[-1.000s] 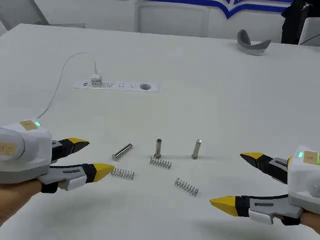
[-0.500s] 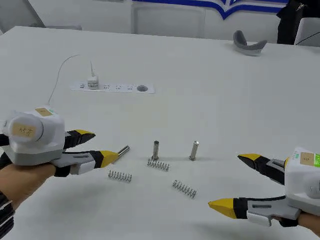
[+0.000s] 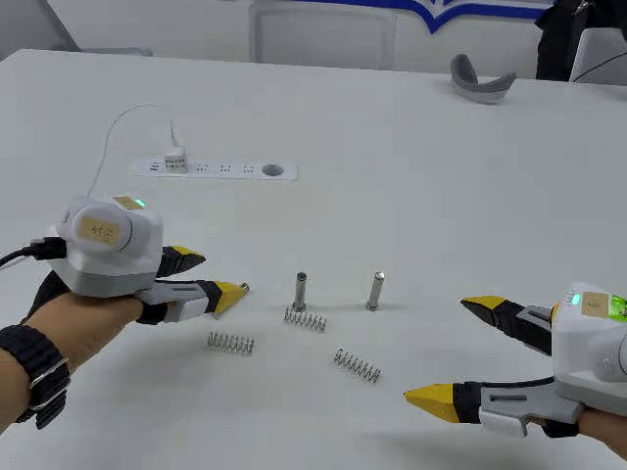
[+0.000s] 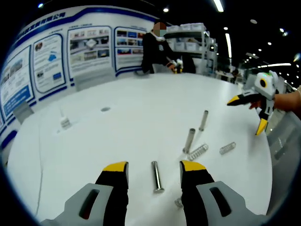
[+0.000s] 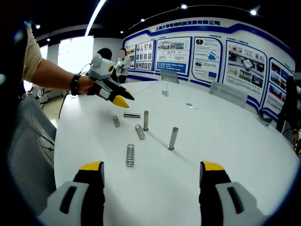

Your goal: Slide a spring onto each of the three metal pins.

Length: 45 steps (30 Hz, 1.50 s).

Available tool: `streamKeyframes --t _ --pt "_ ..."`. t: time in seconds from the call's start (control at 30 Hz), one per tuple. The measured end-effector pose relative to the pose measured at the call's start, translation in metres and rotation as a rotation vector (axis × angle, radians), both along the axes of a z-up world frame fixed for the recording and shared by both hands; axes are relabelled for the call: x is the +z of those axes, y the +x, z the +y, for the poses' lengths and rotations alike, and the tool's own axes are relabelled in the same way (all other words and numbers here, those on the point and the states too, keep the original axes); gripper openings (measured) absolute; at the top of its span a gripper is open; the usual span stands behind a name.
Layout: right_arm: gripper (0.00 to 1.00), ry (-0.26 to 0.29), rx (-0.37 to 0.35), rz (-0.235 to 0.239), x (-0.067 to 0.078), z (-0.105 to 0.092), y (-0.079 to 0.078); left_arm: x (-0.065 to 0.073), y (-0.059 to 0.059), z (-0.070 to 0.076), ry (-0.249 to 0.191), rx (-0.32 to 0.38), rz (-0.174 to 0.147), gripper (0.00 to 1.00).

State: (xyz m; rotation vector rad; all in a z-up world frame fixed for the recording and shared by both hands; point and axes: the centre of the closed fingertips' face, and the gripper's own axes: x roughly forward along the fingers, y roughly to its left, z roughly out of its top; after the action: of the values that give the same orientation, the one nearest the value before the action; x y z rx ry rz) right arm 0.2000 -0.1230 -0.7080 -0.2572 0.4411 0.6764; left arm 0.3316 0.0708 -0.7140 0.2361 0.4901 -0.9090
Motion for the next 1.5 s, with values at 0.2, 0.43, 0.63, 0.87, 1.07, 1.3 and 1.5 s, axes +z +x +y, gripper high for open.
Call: streamKeyframes --t 0.2,0.43,0.63,0.87,1.07,1.3,1.5 --pt "0.85 0.002 -0.008 -0.001 0.0 -0.002 0.0 -0.008 0.005 -0.006 0.048 -0.006 0.017 0.41" --pt "0.85 0.003 -0.012 -0.001 0.0 -0.003 0.001 -0.017 0.008 -0.01 0.088 -0.013 0.041 0.36" --pt "0.85 0.0 -0.014 0.002 -0.002 -0.003 0.0 -0.024 0.01 -0.01 0.135 -0.013 0.06 0.3" --pt "0.85 0.0 -0.016 0.003 -0.002 -0.004 0.001 -0.032 0.01 -0.01 0.184 -0.013 0.093 0.25" --pt "0.85 0.0 -0.016 0.004 -0.002 -0.004 0.0 -0.035 0.011 -0.012 0.214 -0.012 0.114 0.22" --pt "0.85 0.0 -0.018 0.004 -0.003 -0.005 0.0 -0.038 0.012 -0.015 0.256 -0.023 0.13 0.17" --pt "0.85 0.0 -0.02 0.004 -0.003 -0.006 0.0 -0.043 0.011 -0.017 0.292 -0.033 0.146 0.15"
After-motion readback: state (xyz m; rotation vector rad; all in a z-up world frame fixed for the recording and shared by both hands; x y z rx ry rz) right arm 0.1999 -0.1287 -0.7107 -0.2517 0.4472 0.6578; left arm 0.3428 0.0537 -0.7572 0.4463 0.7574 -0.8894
